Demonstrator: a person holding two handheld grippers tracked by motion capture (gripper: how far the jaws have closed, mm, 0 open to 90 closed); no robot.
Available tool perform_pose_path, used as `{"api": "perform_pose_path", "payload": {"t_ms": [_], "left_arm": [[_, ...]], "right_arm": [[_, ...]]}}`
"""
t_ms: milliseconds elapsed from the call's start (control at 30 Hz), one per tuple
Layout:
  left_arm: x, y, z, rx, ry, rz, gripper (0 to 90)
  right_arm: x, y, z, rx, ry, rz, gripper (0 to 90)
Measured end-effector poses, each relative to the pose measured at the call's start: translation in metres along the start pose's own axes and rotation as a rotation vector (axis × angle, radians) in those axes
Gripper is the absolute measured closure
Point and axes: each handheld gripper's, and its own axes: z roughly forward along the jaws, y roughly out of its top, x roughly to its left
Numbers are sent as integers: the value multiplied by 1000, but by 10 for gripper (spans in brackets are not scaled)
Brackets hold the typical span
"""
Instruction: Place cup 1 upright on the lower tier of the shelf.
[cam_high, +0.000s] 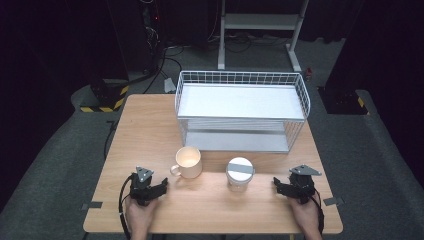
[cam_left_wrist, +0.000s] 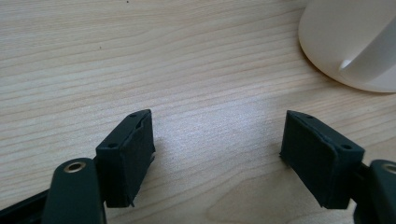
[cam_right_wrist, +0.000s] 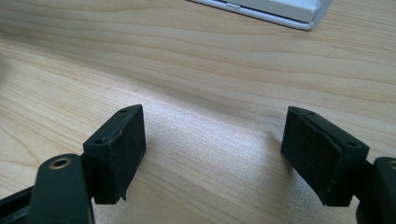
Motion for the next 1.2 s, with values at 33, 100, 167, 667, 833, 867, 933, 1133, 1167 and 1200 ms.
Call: {"api": "perform_pose_path", "payload": {"t_ms": [33,100,167,667,833,867,933,1133,1167,1200], "left_arm": [[0,0,0,-3,1,-4,257],[0,0,0,-3,1,-8,259],[0,0,0,-3,3,-8,260],[0,0,0,-3,7,-10,259],[0,0,0,-3,7,-10,259],[0,0,0,-3,7,-10,259],[0,0,0,-3,9,-10,258],[0,0,0,1,11,-11,253],[0,0,0,0,14,-13,252],[0,0,0,-1,15,-14,253]], "right_arm": [[0,0,0,0,0,0,217],[0,0,0,1,0,4,217],[0,0,0,0,0,1,217],[0,0,0,3,2,4,216],[0,0,0,4,4,2,212],[0,0,0,4,4,2,212],[0,0,0,5,5,4,203],[-1,0,0,8,11,-2,187],[-1,0,0,8,12,-2,183],[-1,0,0,9,12,-2,178]]}}
